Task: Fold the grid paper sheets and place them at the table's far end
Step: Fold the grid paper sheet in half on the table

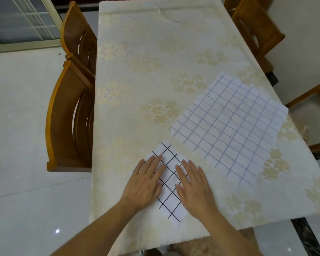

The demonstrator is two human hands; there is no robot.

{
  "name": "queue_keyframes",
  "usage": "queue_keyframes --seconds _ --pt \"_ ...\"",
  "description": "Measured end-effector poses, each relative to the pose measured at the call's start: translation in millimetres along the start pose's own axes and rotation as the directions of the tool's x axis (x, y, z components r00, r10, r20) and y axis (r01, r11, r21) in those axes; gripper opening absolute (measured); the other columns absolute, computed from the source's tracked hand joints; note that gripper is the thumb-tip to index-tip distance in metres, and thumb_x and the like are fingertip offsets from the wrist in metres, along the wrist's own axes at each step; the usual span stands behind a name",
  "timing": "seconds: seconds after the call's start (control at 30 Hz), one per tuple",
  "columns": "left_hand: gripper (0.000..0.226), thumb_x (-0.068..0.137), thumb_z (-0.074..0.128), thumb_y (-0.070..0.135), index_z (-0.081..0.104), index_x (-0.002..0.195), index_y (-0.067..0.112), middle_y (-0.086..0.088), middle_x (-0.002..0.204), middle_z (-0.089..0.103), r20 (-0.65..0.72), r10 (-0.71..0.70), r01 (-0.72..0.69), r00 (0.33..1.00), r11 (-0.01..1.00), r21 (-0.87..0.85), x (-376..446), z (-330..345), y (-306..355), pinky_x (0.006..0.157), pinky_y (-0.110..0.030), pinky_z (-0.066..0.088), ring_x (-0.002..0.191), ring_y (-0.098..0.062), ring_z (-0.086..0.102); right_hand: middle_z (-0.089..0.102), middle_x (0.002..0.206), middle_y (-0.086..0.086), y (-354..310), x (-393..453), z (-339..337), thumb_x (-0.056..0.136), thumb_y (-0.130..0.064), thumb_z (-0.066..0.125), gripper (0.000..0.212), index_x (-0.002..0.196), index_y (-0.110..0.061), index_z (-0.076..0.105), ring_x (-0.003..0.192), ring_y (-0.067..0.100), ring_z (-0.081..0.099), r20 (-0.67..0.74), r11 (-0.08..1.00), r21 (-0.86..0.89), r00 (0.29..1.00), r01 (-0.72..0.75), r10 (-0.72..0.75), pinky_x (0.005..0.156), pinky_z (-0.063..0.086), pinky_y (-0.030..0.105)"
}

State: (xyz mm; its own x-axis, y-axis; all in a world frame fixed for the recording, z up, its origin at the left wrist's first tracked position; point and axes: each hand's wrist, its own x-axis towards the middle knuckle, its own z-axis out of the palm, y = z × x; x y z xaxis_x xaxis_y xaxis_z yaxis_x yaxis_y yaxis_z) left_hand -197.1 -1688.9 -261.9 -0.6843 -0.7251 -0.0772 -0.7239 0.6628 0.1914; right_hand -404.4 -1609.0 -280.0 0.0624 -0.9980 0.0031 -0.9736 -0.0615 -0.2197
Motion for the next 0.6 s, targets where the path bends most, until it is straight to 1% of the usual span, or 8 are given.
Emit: queue_keyframes --seconds 0.07,0.13,0.2,0.27,0.37,0.47,0.53,0.6 --pt "0.065 0.099 0.037 0.045 0.021 0.156 0.02 -0.007 0.165 0.012 0.04 0.046 -0.047 0.998 0.998 0.033 11 4 -11 0.118 -0.048 0.015 0.151 -0.026 0.012 0.017 0.165 0.01 -9 10 6 0.104 -0.05 0.028 0.063 0.157 -0.016 0.023 0.153 0.027 0.01 0.039 0.997 -0.003 0.996 -0.075 0.075 0.121 0.019 0.05" --pt "0.065 0.101 0.032 0.049 0.012 0.157 0.024 -0.006 0.165 0.005 0.085 0.081 -0.085 0.993 0.996 0.043 18 9 -20 0.119 -0.049 0.012 0.152 -0.025 0.003 0.01 0.166 0.009 -12 16 14 0.103 -0.059 0.021 0.071 0.158 -0.016 0.014 0.153 0.028 0.006 0.071 0.989 -0.028 0.987 -0.142 0.144 0.121 0.016 0.049" --pt "0.063 0.103 0.024 0.052 0.005 0.157 0.028 -0.006 0.166 -0.002 0.117 0.08 -0.085 0.99 0.996 0.041 20 16 -25 0.119 -0.05 0.012 0.152 -0.023 -0.004 0.007 0.166 0.009 -10 17 19 0.101 -0.063 0.02 0.075 0.159 -0.015 0.011 0.153 0.028 0.006 0.095 0.982 -0.055 0.978 -0.183 0.187 0.12 0.016 0.049" --pt "0.063 0.103 0.02 0.054 0.001 0.157 0.029 -0.006 0.166 -0.005 0.136 0.07 -0.075 0.988 0.997 0.035 20 20 -26 0.119 -0.051 0.014 0.152 -0.023 -0.007 0.004 0.167 0.009 -6 15 22 0.1 -0.065 0.021 0.077 0.159 -0.016 0.008 0.153 0.028 0.003 0.116 0.978 -0.08 0.973 -0.193 0.201 0.12 0.016 0.049" --pt "0.064 0.102 0.022 0.055 0.003 0.157 0.029 -0.006 0.166 -0.004 0.131 0.069 -0.073 0.989 0.997 0.024 20 21 -26 0.119 -0.052 0.018 0.152 -0.023 -0.006 0.0 0.167 0.008 -1 14 22 0.1 -0.066 0.022 0.079 0.159 -0.015 0.007 0.154 0.026 0.0 0.137 0.977 -0.104 0.97 -0.186 0.199 0.12 0.017 0.05" --pt "0.067 0.101 0.03 0.057 0.011 0.157 0.026 -0.008 0.165 0.004 0.103 0.084 -0.086 0.991 0.996 0.01 26 16 -25 0.118 -0.053 0.022 0.152 -0.026 0.001 0.002 0.167 0.008 0 15 19 0.1 -0.066 0.023 0.079 0.159 -0.014 0.009 0.154 0.026 0.001 0.142 0.974 -0.116 0.967 -0.196 0.212 0.119 0.021 0.051" --pt "0.069 0.101 0.033 0.055 0.014 0.157 0.02 -0.009 0.165 0.007 0.071 0.141 -0.141 0.987 0.99 0.005 40 13 -28 0.119 -0.051 0.023 0.152 -0.026 0.004 0.003 0.167 0.009 -2 17 17 0.1 -0.065 0.025 0.079 0.158 -0.014 0.01 0.154 0.027 0.002 0.132 0.969 -0.097 0.962 -0.226 0.238 0.119 0.023 0.053" --pt "0.069 0.102 0.032 0.052 0.012 0.157 0.016 -0.009 0.165 0.005 0.063 0.204 -0.206 0.977 0.978 0.019 57 12 -33 0.119 -0.049 0.022 0.152 -0.025 0.003 0.004 0.167 0.009 -8 18 16 0.1 -0.064 0.025 0.079 0.158 -0.013 0.01 0.154 0.028 0.003 0.126 0.962 -0.081 0.955 -0.261 0.27 0.12 0.022 0.054"
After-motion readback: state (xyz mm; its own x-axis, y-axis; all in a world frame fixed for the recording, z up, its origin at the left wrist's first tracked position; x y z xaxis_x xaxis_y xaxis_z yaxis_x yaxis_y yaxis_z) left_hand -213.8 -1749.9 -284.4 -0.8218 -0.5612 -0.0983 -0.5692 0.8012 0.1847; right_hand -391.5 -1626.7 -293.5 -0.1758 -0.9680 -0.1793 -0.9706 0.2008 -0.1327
